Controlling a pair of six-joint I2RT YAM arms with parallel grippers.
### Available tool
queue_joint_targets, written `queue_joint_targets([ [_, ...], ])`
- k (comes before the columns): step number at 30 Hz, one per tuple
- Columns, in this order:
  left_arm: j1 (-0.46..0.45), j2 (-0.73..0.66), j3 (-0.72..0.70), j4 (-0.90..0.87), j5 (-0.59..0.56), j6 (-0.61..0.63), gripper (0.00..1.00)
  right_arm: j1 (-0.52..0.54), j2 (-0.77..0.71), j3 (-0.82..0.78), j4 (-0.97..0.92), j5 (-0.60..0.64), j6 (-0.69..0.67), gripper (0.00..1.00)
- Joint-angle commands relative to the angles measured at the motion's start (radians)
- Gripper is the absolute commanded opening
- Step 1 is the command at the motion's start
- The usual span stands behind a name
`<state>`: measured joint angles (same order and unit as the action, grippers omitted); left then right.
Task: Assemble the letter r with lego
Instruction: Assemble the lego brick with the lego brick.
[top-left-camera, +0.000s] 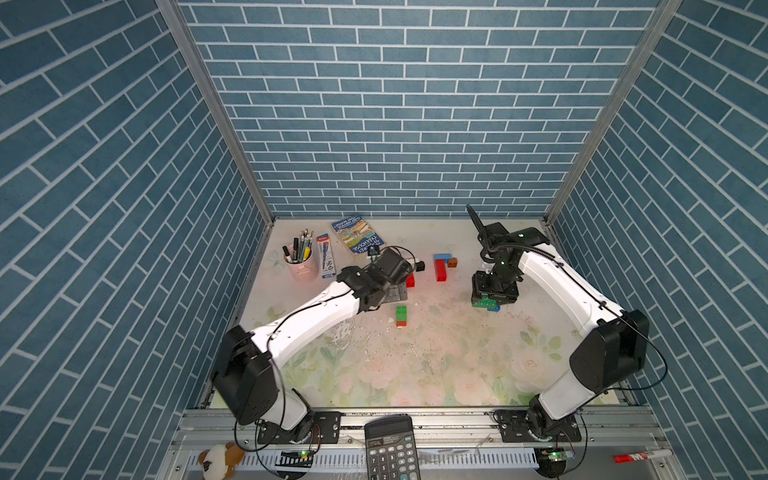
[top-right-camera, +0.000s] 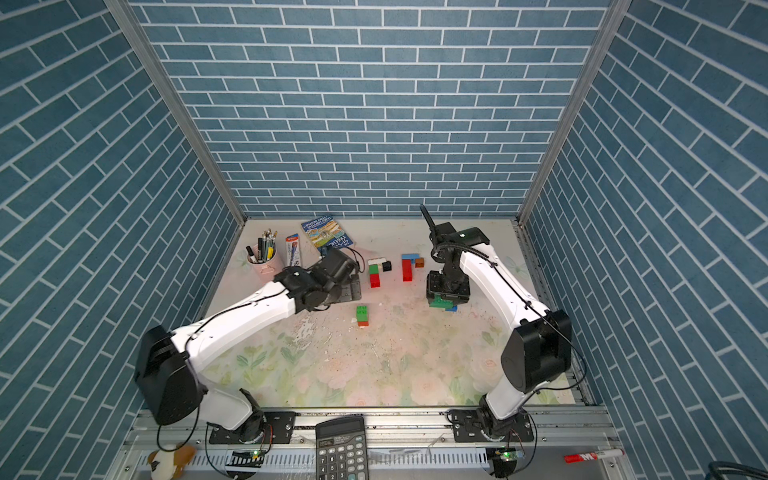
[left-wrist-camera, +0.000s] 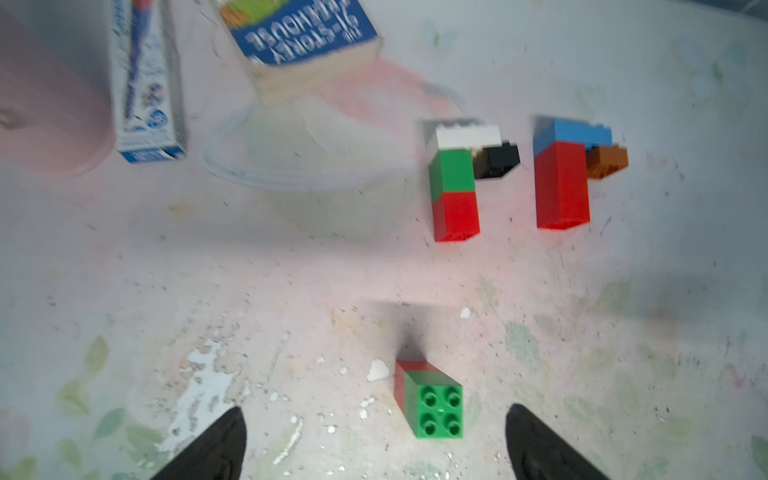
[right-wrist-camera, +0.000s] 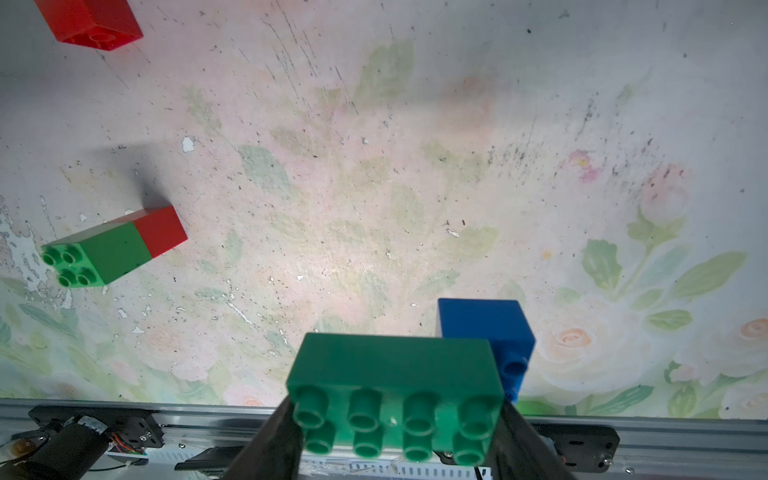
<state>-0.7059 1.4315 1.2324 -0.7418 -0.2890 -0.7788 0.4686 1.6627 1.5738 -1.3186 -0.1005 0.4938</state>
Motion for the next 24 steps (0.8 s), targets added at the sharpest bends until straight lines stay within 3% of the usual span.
queue_joint_targets([
  [1, 0.086, -0.109, -0.086, -0.045, 0.005, 0.069, 1.0, 0.052, 0.07, 0.071, -0.001, -0.015, 0.032, 0.12],
  [12, 0.266, -0.348, -0.225, -0.131, 0.062, 0.149, 0.99, 0.206, 0.316, 0.33, -0.014, -0.006, 0.137, 0.12],
  [24, 0.34, -0.399, -0.271, -0.122, 0.178, 0.232, 1.0, 0.348, 0.441, 0.463, -0.039, 0.007, 0.277, 0.11],
])
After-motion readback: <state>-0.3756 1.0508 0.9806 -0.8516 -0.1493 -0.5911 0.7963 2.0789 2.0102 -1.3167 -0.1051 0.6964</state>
